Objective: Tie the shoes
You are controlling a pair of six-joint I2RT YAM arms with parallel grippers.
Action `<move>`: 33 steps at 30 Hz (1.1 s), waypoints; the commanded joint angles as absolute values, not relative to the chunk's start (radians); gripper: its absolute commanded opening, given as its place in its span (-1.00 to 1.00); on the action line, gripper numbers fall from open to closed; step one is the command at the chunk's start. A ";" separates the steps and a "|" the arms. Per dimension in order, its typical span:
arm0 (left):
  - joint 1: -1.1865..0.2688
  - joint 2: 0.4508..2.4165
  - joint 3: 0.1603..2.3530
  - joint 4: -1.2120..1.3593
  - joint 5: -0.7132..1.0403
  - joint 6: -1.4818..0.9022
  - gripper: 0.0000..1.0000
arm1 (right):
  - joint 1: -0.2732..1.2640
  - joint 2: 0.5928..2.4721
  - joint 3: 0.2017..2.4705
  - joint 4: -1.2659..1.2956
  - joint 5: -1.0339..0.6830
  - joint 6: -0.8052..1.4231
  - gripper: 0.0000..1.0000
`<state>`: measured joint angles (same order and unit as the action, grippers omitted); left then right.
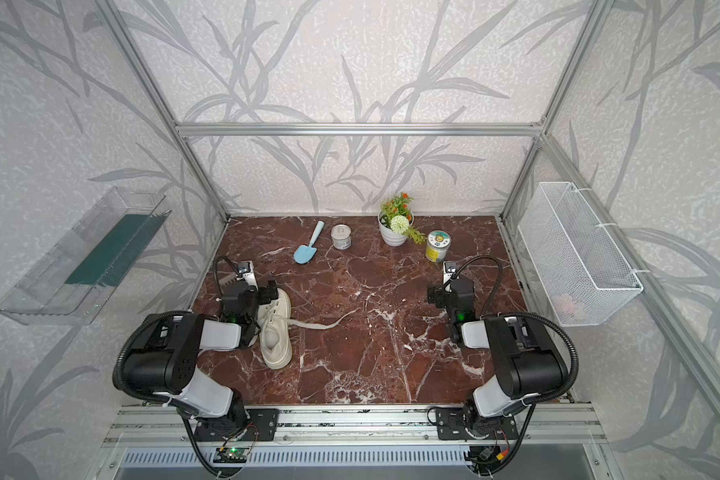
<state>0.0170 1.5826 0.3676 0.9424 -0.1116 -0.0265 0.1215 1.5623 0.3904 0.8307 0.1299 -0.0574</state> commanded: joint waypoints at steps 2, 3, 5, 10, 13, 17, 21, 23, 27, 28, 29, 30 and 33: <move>0.022 1.569 0.378 0.944 -0.108 -0.024 0.98 | 0.123 1.545 0.401 0.856 0.131 -0.063 0.98; 0.021 1.569 0.377 0.944 -0.109 -0.023 0.98 | 0.124 1.545 0.402 0.856 0.131 -0.063 0.98; 0.020 1.569 0.377 0.944 -0.108 -0.023 0.98 | 0.124 1.544 0.402 0.856 0.131 -0.063 0.98; 0.021 1.569 0.378 0.944 -0.110 -0.023 0.98 | 0.124 1.545 0.402 0.856 0.131 -0.063 0.98; 0.021 1.568 0.378 0.945 -0.109 -0.023 0.98 | 0.123 1.545 0.402 0.856 0.132 -0.064 0.98; 0.021 1.569 0.379 0.941 -0.112 -0.025 0.98 | 0.124 1.545 0.402 0.856 0.132 -0.063 0.98; 0.021 1.569 0.379 0.941 -0.111 -0.025 0.98 | 0.123 1.544 0.402 0.856 0.132 -0.063 0.98; 0.021 1.569 0.379 0.940 -0.111 -0.025 0.98 | 0.123 1.545 0.402 0.856 0.133 -0.063 0.98; 0.023 1.569 0.382 0.935 -0.111 -0.029 0.98 | 0.123 1.545 0.402 0.856 0.131 -0.063 0.98; 0.024 1.567 0.381 0.937 -0.112 -0.029 0.98 | 0.123 1.545 0.402 0.856 0.131 -0.064 0.98; 0.023 1.568 0.379 0.940 -0.114 -0.029 0.98 | 0.123 1.545 0.402 0.856 0.131 -0.063 0.98; 0.020 1.568 0.376 0.945 -0.125 -0.029 0.98 | 0.123 1.545 0.402 0.856 0.131 -0.063 0.98; 0.020 1.538 0.371 0.936 -0.165 -0.043 0.99 | 0.123 1.543 0.400 0.859 0.130 -0.064 0.98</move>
<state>0.0170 1.5810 0.3676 0.9421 -0.1200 -0.0280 0.1215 1.5623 0.3904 0.8307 0.1299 -0.0574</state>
